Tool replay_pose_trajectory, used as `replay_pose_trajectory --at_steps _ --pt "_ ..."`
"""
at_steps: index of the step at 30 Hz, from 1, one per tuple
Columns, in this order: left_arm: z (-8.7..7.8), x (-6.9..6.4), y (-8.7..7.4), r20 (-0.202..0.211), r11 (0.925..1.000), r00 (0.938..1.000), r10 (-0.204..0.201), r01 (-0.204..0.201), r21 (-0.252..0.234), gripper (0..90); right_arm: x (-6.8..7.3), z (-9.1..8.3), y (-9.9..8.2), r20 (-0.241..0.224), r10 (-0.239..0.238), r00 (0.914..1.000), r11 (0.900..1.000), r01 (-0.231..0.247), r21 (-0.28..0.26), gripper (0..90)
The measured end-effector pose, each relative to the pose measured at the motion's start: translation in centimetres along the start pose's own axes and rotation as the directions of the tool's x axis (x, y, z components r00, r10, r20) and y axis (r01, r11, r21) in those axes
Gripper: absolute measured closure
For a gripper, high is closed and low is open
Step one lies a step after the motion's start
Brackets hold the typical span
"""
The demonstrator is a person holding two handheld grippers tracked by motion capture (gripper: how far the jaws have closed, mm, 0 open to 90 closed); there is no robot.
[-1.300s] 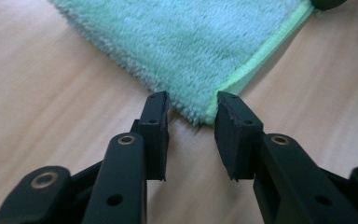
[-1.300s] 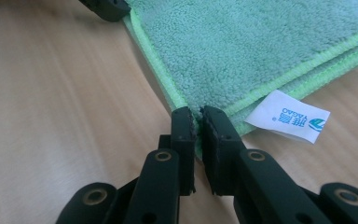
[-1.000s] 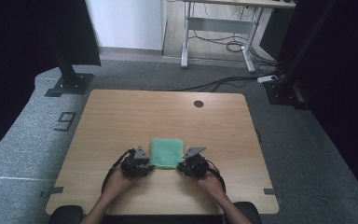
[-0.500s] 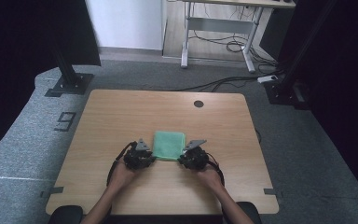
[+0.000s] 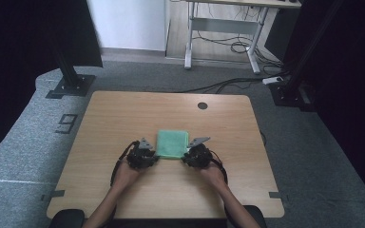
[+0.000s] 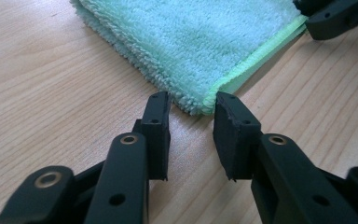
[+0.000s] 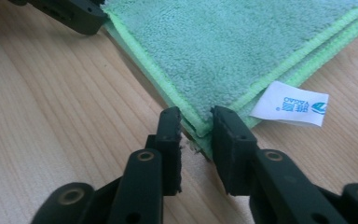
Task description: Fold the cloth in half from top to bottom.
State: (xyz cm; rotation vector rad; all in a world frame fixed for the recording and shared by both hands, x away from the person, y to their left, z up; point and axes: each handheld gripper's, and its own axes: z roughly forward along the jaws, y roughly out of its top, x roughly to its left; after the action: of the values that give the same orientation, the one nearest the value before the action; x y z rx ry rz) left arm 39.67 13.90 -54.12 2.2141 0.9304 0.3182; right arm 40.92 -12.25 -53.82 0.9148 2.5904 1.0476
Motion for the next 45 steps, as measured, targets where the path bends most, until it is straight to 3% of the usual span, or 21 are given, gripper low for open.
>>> replay_pose_trajectory --at_steps 9,15,26,34,38,45 --pt "-0.5 -0.3 0.0 0.01 0.9999 0.9999 0.01 -0.01 -0.008 49.3 0.5 -0.4 0.1 0.006 -0.01 0.9999 0.9999 0.01 -0.002 56.6" --pt "-1.3 -0.8 0.1 0.02 0.9997 0.9996 0.018 -0.017 -0.016 35.1 0.6 -0.9 -0.1 -0.004 0.004 1.0 0.9998 -0.004 -0.019 42.7" --pt "-3.3 -0.9 0.0 0.044 0.9995 0.999 -0.002 0.004 -0.033 16.3 1.4 -2.3 0.0 0.018 0.014 0.9997 0.9997 -0.014 -0.018 19.7" --pt "-5.3 -0.8 -0.5 0.052 0.9992 0.9986 -0.007 0.009 -0.04 13.5 1.5 -4.0 -0.2 0.049 0.024 0.9985 0.9987 -0.022 -0.046 12.4" --pt "-6.2 -0.6 -1.0 0.04 0.9994 0.9992 -0.003 0.004 -0.034 12.6 1.2 -5.1 -0.4 0.063 0.041 0.9972 0.9976 -0.038 -0.058 5.3" --pt "-7.0 -0.2 -2.1 0.012 0.9998 0.9999 -0.005 0.006 -0.02 9.6 0.8 -6.8 -1.5 0.091 0.056 0.9943 0.9958 -0.049 -0.078 3.1"
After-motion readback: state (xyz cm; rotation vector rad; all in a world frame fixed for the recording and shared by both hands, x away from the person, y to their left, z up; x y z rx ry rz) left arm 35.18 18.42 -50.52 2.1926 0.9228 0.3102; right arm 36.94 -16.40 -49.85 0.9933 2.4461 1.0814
